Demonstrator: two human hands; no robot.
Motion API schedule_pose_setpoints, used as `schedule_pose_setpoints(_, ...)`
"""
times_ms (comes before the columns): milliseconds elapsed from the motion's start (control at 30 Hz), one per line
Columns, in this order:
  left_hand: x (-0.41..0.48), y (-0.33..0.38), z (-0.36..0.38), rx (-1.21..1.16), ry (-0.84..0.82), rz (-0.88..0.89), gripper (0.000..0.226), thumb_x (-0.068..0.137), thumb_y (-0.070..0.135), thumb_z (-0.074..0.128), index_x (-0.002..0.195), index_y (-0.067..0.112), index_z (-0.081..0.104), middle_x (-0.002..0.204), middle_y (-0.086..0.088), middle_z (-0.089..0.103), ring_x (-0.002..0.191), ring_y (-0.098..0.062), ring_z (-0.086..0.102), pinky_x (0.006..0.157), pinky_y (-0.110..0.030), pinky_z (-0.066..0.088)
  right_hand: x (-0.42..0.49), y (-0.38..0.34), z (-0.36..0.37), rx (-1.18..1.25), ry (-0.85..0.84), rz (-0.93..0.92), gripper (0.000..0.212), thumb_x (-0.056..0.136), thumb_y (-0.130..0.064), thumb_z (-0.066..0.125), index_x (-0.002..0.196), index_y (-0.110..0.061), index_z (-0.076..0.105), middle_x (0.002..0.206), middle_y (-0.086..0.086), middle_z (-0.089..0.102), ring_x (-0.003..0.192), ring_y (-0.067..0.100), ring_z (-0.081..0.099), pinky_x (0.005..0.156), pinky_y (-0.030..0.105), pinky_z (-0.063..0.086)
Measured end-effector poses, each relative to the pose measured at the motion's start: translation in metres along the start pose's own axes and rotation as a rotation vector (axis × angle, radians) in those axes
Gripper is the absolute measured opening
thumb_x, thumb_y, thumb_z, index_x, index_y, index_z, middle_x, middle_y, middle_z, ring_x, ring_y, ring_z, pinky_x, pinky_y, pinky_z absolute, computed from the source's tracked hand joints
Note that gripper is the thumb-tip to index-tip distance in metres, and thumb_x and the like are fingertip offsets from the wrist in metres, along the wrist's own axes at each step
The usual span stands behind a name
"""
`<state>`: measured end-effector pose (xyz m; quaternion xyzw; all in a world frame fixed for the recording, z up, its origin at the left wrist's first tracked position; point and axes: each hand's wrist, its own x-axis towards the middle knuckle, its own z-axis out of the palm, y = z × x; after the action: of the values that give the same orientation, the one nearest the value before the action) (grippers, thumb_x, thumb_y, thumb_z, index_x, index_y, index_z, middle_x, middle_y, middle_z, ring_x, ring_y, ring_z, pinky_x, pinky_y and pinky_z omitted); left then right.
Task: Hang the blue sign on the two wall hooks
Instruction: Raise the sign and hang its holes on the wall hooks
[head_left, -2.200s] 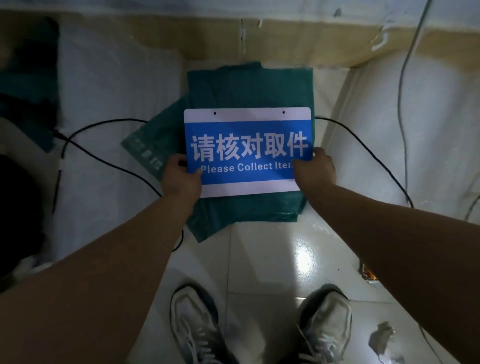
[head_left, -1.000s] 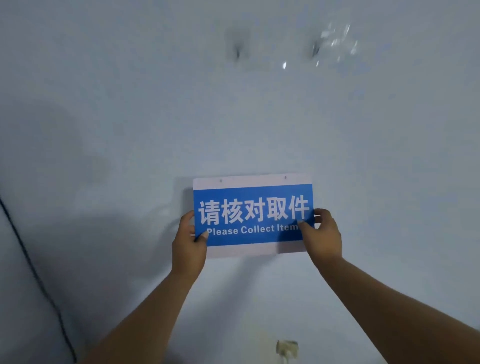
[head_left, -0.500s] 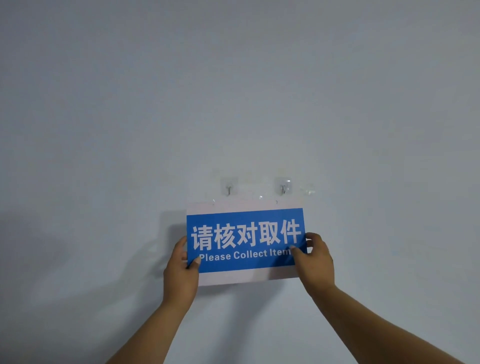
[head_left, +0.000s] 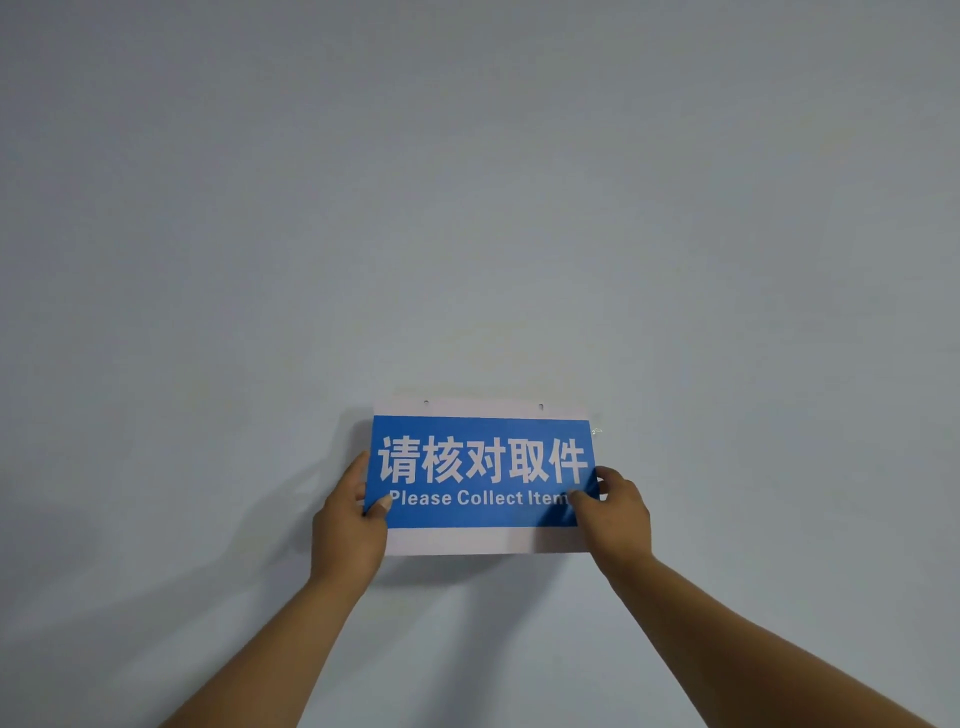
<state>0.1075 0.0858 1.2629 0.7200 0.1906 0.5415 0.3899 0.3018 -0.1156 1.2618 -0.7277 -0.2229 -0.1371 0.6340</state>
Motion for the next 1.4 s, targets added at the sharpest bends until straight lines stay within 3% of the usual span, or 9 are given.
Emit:
schedule_pose_setpoints(333, 0.009, -0.001, 0.008, 0.054, -0.031, -0.031, 0.054, 0.093, 0.008, 0.059, 0.14, 0.031, 0.046, 0.112, 0.002, 0.07, 0.091, -0.016, 0.064, 0.06, -0.015, 0.044, 0.017, 0.002, 0.004, -0.051, 0.002, 0.003, 0.045, 0.091, -0.026, 0.065, 0.135, -0.018, 0.058, 0.125, 0.008, 0.061, 0.11, 0.032, 0.062, 0.094, 0.051, 0.057)
schedule_pose_setpoints(433, 0.009, -0.002, 0.009, 0.067, -0.044, -0.042, 0.053, 0.094, 0.01, 0.059, 0.142, 0.028, 0.045, 0.116, -0.001, 0.069, 0.092, -0.018, 0.064, 0.06, -0.016, 0.045, 0.017, 0.006, 0.006, -0.062, -0.003, 0.005, 0.032, 0.091, -0.027, 0.063, 0.122, -0.019, 0.062, 0.12, 0.007, 0.063, 0.105, 0.031, 0.064, 0.09, 0.051, 0.059)
schedule_pose_setpoints(600, 0.005, 0.0, 0.007, 0.083, -0.075, -0.063, 0.05, 0.093, 0.009, 0.06, 0.14, 0.023, 0.048, 0.1, 0.005, 0.063, 0.085, -0.016, 0.06, 0.059, -0.017, 0.044, 0.015, 0.014, 0.006, -0.081, -0.005, 0.024, 0.012, 0.091, -0.023, 0.063, 0.102, -0.017, 0.065, 0.11, 0.009, 0.067, 0.094, 0.028, 0.067, 0.079, 0.043, 0.061)
schedule_pose_setpoints(700, 0.002, -0.001, 0.004, 0.102, -0.087, -0.066, 0.05, 0.093, 0.008, 0.06, 0.14, 0.021, 0.048, 0.1, 0.004, 0.064, 0.084, -0.016, 0.06, 0.06, -0.018, 0.045, 0.01, 0.018, 0.007, -0.086, -0.002, 0.024, 0.012, 0.092, -0.024, 0.063, 0.102, -0.018, 0.063, 0.112, 0.008, 0.066, 0.095, 0.027, 0.067, 0.079, 0.044, 0.062)
schedule_pose_setpoints(800, 0.001, -0.003, 0.001, 0.113, -0.09, -0.078, 0.052, 0.093, 0.008, 0.06, 0.142, 0.021, 0.046, 0.114, -0.003, 0.069, 0.085, -0.017, 0.061, 0.06, -0.018, 0.045, 0.006, 0.019, 0.007, -0.086, -0.006, 0.024, 0.013, 0.092, -0.023, 0.063, 0.103, -0.018, 0.064, 0.113, 0.009, 0.066, 0.095, 0.028, 0.067, 0.079, 0.043, 0.062)
schedule_pose_setpoints(967, -0.007, 0.002, -0.003, 0.091, -0.089, -0.072, 0.049, 0.093, 0.007, 0.06, 0.139, 0.022, 0.049, 0.099, 0.004, 0.064, 0.084, -0.015, 0.06, 0.056, -0.012, 0.041, -0.003, 0.019, 0.002, -0.066, -0.001, 0.006, 0.025, 0.094, -0.022, 0.064, 0.118, -0.015, 0.062, 0.117, 0.007, 0.061, 0.102, 0.028, 0.064, 0.087, 0.045, 0.06)
schedule_pose_setpoints(1100, -0.004, 0.008, 0.0, 0.053, -0.07, -0.065, 0.053, 0.092, 0.006, 0.061, 0.14, 0.024, 0.048, 0.11, -0.001, 0.069, 0.088, -0.015, 0.062, 0.059, -0.011, 0.04, 0.002, 0.009, -0.006, -0.043, 0.037, -0.038, 0.031, 0.094, -0.02, 0.064, 0.123, -0.01, 0.062, 0.11, 0.001, 0.051, 0.103, 0.025, 0.058, 0.091, 0.044, 0.055)
schedule_pose_setpoints(1267, 0.001, 0.017, 0.004, 0.091, -0.105, -0.079, 0.047, 0.093, 0.009, 0.06, 0.138, 0.019, 0.05, 0.097, 0.004, 0.062, 0.079, -0.012, 0.058, 0.055, -0.015, 0.041, 0.016, -0.002, -0.01, -0.101, -0.025, 0.02, 0.011, 0.091, -0.02, 0.063, 0.099, -0.014, 0.064, 0.109, 0.007, 0.066, 0.093, 0.026, 0.065, 0.07, 0.036, 0.056)
schedule_pose_setpoints(1400, 0.003, 0.011, -0.001, 0.129, -0.133, -0.119, 0.051, 0.092, 0.009, 0.063, 0.14, 0.018, 0.048, 0.114, -0.006, 0.07, 0.081, -0.017, 0.06, 0.054, -0.016, 0.042, 0.013, 0.002, -0.009, -0.108, -0.049, 0.033, 0.013, 0.092, -0.018, 0.062, 0.101, -0.011, 0.068, 0.101, 0.005, 0.069, 0.084, 0.021, 0.065, 0.065, 0.034, 0.055)
